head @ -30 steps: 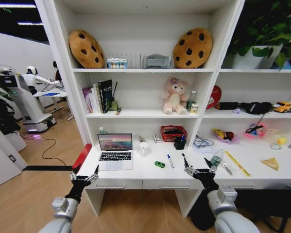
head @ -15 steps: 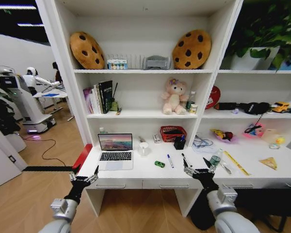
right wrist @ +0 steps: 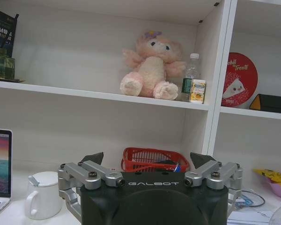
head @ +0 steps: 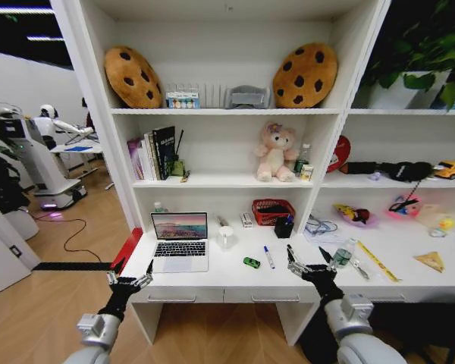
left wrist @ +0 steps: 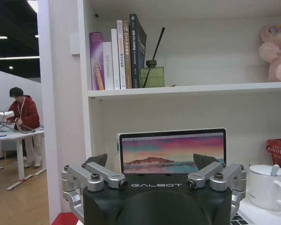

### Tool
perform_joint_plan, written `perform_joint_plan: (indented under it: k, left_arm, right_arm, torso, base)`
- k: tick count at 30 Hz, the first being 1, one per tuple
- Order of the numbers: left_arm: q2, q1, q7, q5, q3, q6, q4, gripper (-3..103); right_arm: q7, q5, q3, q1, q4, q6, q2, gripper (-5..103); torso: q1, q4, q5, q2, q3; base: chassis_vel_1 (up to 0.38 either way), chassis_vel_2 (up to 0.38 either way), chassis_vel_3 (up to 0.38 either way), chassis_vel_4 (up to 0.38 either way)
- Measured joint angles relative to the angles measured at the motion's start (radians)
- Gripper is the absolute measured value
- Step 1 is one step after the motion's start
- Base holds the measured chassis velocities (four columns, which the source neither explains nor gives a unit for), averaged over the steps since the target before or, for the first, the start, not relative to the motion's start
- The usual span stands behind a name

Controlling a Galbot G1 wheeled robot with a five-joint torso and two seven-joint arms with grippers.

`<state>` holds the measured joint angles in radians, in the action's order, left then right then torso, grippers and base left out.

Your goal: Organize the objects on the table.

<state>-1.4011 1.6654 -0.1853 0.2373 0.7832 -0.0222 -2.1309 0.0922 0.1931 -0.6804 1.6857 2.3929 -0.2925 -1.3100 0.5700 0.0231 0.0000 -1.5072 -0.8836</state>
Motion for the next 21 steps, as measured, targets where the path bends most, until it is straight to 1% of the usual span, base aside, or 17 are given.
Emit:
perform_joint_plan:
  k: [7,16,17,18,20,21]
  left_arm:
    - [-0.003,0.000,-0.002,-0.004,-0.002,0.000,-0.004,100]
    - [-0.004,-0.003,0.001,-0.006,-0.002,0.002,-0.005,100]
    - [-0.005,-0.006,0.002,-0.006,-0.002,0.002,-0.003,103]
    - [-0.005,-0.006,0.002,-0.006,-0.002,0.002,-0.003,103]
    - [-0.007,-0.051,0.015,-0.005,-0.007,0.010,0.001,94]
    - [-0.007,-0.051,0.015,-0.005,-0.007,0.010,0.001,94]
  right_arm:
    - [-0.005,0.001,-0.004,-0.001,-0.006,0.010,0.000,100]
    - [-0.005,0.001,-0.001,-0.007,-0.013,0.012,0.000,100]
    - [-0.002,-0.001,0.001,-0.007,-0.014,0.013,0.000,100]
    - [-0.002,-0.001,0.001,-0.007,-0.014,0.013,0.000,100]
    - [0.006,-0.012,0.001,-0.007,-0.017,0.013,0.000,100]
    - [0.006,-0.012,0.001,-0.007,-0.017,0.013,0.000,100]
  torso:
    - [0.000,0.0002,-0.0001,0.000,0.000]
    - [0.000,-0.0001,0.0001,0.000,0.000]
    - [0.000,0.0000,-0.0001,0.000,0.000]
    - [0.000,0.0000,-0.0001,0.000,0.000]
    - [0.001,-0.0001,-0.0001,0.000,0.000]
    - [0.001,-0.0001,-0.0001,0.000,0.000]
  base:
    - [-0.073,0.057,0.069,-0.072]
    - [-0.103,0.116,0.111,-0.111]
    - [-0.100,0.064,0.074,-0.077]
    - [-0.100,0.064,0.074,-0.077]
    - [0.000,0.000,0.000,0.000]
    - [0.000,0.000,0.000,0.000]
